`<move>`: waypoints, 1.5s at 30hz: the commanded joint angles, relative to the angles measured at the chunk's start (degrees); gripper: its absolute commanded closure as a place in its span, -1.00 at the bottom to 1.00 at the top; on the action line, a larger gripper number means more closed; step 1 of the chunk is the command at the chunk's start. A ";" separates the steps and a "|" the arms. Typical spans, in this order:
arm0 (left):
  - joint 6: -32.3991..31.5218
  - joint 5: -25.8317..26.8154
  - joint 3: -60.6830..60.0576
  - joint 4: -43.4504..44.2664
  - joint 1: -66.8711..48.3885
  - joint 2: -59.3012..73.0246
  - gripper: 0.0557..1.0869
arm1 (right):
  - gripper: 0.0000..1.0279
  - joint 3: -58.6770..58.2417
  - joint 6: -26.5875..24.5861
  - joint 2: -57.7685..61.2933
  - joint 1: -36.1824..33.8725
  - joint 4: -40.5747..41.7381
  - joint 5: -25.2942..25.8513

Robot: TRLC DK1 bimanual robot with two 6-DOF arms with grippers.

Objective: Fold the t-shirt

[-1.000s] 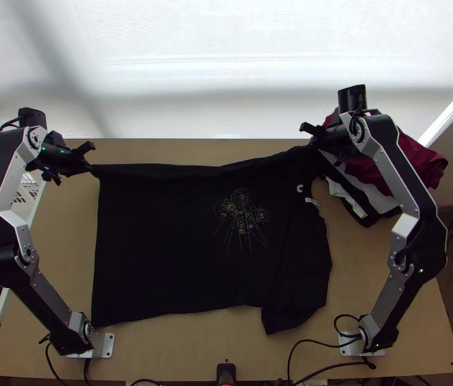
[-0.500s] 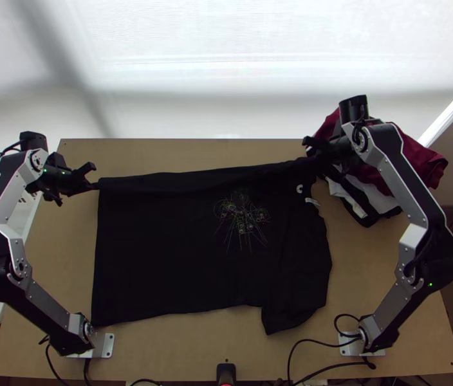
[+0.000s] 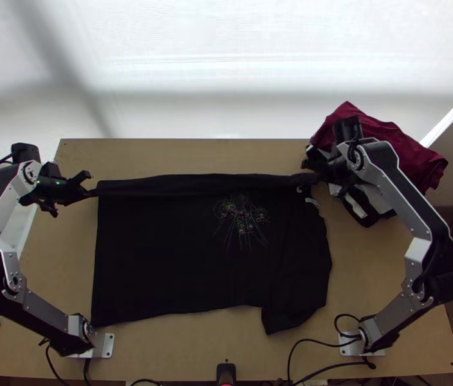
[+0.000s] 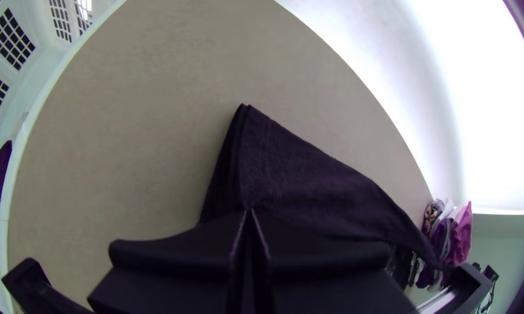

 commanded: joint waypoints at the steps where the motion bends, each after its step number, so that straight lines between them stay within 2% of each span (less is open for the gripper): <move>1: 1.43 0.94 -2.54 0.07 1.52 -2.26 0.93 | 0.95 -4.08 -0.74 -3.04 0.87 0.48 0.89; 16: 1.61 1.99 -13.17 3.41 1.52 -7.35 0.93 | 0.95 -16.48 -0.91 -4.98 0.25 7.69 3.44; 36: 1.96 1.90 -15.81 6.66 4.78 -7.35 0.91 | 0.95 -22.72 -1.35 -6.21 -1.59 13.32 5.46; 37: 1.96 1.90 -15.81 6.75 4.78 -7.79 0.80 | 0.95 -23.16 -1.44 -6.65 -1.59 13.93 5.55; 39: 2.40 1.81 -15.98 6.84 4.69 -8.85 0.23 | 0.91 -23.77 -1.88 -7.52 -1.33 14.55 6.52; 40: 2.57 1.64 -16.07 6.93 4.69 -9.37 -0.03 | 0.73 -23.77 -2.41 -7.61 -0.98 14.46 7.31; 41: 2.75 1.55 -16.16 6.84 4.69 -9.81 -0.20 | 0.55 -24.03 -2.58 -8.14 -0.89 14.28 7.66; 43: 2.84 1.37 -16.25 6.49 4.69 -10.78 -0.45 | 0.10 -24.91 -2.67 -9.81 -0.89 14.28 7.75; 44: 2.84 1.37 -16.16 6.22 4.78 -11.13 -0.61 | -0.03 -25.26 -2.76 -10.60 -0.89 14.19 7.66; 45: 2.93 1.46 -16.16 5.61 4.95 -11.57 -0.75 | -0.07 -25.35 -2.76 -11.65 -0.89 14.02 7.75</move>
